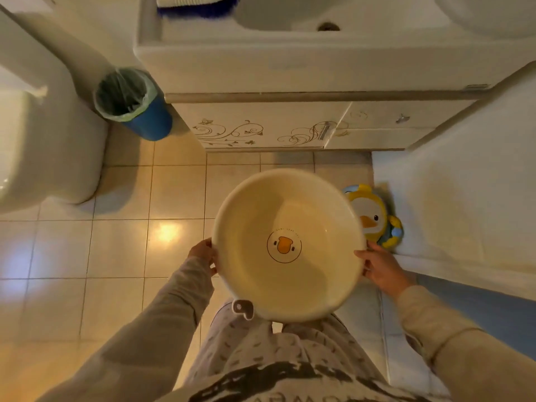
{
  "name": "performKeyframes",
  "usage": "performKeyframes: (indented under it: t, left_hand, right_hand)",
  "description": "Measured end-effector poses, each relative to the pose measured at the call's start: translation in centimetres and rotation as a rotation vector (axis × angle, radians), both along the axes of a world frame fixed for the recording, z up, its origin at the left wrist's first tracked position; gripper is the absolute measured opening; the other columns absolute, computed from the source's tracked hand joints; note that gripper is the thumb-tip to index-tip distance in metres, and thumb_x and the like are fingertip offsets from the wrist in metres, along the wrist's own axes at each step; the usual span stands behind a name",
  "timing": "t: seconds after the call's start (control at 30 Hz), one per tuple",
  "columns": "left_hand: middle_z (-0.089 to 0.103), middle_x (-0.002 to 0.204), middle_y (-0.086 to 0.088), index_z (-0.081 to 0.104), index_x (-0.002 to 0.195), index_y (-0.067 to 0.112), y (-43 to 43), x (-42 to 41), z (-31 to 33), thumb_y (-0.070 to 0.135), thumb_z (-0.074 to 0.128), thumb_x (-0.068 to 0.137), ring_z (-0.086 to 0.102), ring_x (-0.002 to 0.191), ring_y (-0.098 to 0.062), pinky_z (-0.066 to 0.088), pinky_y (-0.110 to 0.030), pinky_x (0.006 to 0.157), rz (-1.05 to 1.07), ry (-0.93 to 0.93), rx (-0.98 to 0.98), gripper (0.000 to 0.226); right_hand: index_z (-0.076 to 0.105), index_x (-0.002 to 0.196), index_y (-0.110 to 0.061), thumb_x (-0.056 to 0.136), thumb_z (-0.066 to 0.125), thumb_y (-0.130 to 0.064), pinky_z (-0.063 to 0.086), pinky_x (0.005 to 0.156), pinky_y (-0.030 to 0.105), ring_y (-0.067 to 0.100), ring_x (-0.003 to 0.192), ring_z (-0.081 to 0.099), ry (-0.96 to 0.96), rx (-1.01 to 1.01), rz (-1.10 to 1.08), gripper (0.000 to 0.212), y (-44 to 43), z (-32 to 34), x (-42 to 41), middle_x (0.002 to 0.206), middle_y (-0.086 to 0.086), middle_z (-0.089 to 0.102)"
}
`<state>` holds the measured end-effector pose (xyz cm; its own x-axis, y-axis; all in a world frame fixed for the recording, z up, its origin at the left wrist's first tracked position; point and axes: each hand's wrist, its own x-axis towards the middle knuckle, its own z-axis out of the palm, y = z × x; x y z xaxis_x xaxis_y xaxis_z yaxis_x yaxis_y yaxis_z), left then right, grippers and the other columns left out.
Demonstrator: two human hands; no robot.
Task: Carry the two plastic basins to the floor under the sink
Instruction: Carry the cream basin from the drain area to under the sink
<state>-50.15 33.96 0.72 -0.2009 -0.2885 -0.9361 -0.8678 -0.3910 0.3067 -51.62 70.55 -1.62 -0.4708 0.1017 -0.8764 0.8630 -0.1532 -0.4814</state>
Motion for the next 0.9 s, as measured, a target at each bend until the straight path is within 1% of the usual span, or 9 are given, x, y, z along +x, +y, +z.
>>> performKeyframes:
  t: [0.1, 0.17, 0.3, 0.37, 0.43, 0.53, 0.63, 0.8, 0.9]
  left_hand:
    - [0.051, 0.081, -0.007, 0.055, 0.129, 0.007, 0.3, 0.3, -1.3, -0.008, 0.031, 0.086, 0.045, 0.087, -0.027, 0.044, -0.045, 0.091, -0.027, -0.041, -0.026, 0.051]
    - [0.053, 0.096, -0.009, 0.055, 0.13, 0.008, 0.3, 0.3, -2.4, -0.008, 0.031, 0.087, 0.044, 0.097, -0.028, 0.043, -0.049, 0.099, -0.046, -0.077, -0.054, 0.052]
    - [0.052, 0.107, -0.011, 0.055, 0.131, 0.006, -0.1, -0.2, -5.9, -0.006, 0.032, 0.089, 0.044, 0.1, -0.03, 0.045, -0.052, 0.099, -0.11, -0.113, -0.118, 0.049]
    - [0.055, 0.113, -0.016, 0.054, 0.132, 0.007, -0.3, -0.5, -8.2, -0.006, 0.033, 0.089, 0.046, 0.1, -0.03, 0.046, -0.052, 0.097, -0.146, -0.126, -0.151, 0.049]
    - [0.056, 0.129, -0.019, 0.052, 0.133, 0.008, -0.5, -0.7, -11.3, -0.008, 0.035, 0.088, 0.05, 0.108, -0.033, 0.047, -0.052, 0.098, -0.178, -0.15, -0.174, 0.051]
    - [0.054, 0.134, -0.02, 0.05, 0.134, 0.007, -1.0, -1.2, -17.8, -0.008, 0.038, 0.087, 0.05, 0.117, -0.037, 0.046, -0.05, 0.098, -0.168, -0.161, -0.173, 0.051]
    - [0.053, 0.134, -0.021, 0.049, 0.134, 0.005, -1.5, -2.3, -24.4, -0.007, 0.04, 0.086, 0.05, 0.117, -0.036, 0.044, -0.05, 0.098, -0.201, -0.149, -0.179, 0.05]
    - [0.052, 0.134, -0.026, 0.052, 0.131, 0.0, -2.8, -6.1, -35.4, -0.004, 0.044, 0.086, 0.047, 0.102, -0.028, 0.043, -0.049, 0.093, -0.211, -0.116, -0.178, 0.046]
    - [0.055, 0.129, -0.024, 0.05, 0.131, -0.003, -3.2, -9.6, -40.4, -0.002, 0.046, 0.086, 0.046, 0.099, -0.025, 0.04, -0.039, 0.084, -0.173, -0.049, -0.169, 0.045]
  right_hand:
    - [0.053, 0.128, -0.017, 0.085, 0.055, 0.001, 0.049, 0.087, 0.045, 0.029, 0.106, 0.056, -0.041, 0.023, 0.081, 0.047, 0.3, -0.7, -0.4, 0.114, 0.009, 0.061]
    - [0.051, 0.131, -0.012, 0.085, 0.055, 0.002, 0.047, 0.09, 0.046, 0.03, 0.109, 0.054, -0.072, 0.035, 0.118, 0.048, 0.3, -1.2, -0.6, 0.119, 0.012, 0.058]
    - [0.048, 0.133, -0.01, 0.086, 0.054, 0.003, 0.05, 0.073, 0.035, 0.03, 0.108, 0.054, -0.13, 0.051, 0.165, 0.049, -0.1, -3.9, -1.0, 0.12, 0.012, 0.055]
    - [0.048, 0.133, -0.009, 0.085, 0.056, 0.003, 0.05, 0.07, 0.034, 0.029, 0.107, 0.055, -0.173, 0.086, 0.181, 0.051, -0.4, -6.3, -1.3, 0.122, 0.013, 0.056]
    - [0.048, 0.134, -0.009, 0.084, 0.058, 0.003, 0.05, 0.07, 0.034, 0.029, 0.106, 0.056, -0.21, 0.12, 0.187, 0.052, -0.5, -9.6, -1.6, 0.12, 0.013, 0.058]
    - [0.051, 0.129, -0.011, 0.084, 0.057, 0.005, 0.05, 0.069, 0.035, 0.028, 0.1, 0.056, -0.232, 0.151, 0.142, 0.048, -1.0, -16.3, -2.3, 0.105, 0.007, 0.062]
    - [0.051, 0.127, -0.008, 0.086, 0.053, 0.007, 0.047, 0.082, 0.042, 0.028, 0.103, 0.053, -0.267, 0.186, 0.164, 0.044, -2.4, -23.4, -3.4, 0.115, 0.012, 0.058]
    - [0.047, 0.131, 0.002, 0.087, 0.051, 0.009, 0.046, 0.082, 0.044, 0.035, 0.109, 0.054, -0.258, 0.233, 0.252, 0.044, -4.4, -34.3, -6.8, 0.12, 0.017, 0.056]
    - [0.052, 0.121, 0.006, 0.089, 0.048, 0.009, 0.045, 0.087, 0.046, 0.037, 0.108, 0.054, -0.198, 0.282, 0.343, 0.033, -5.2, -39.9, -10.5, 0.13, 0.028, 0.052]
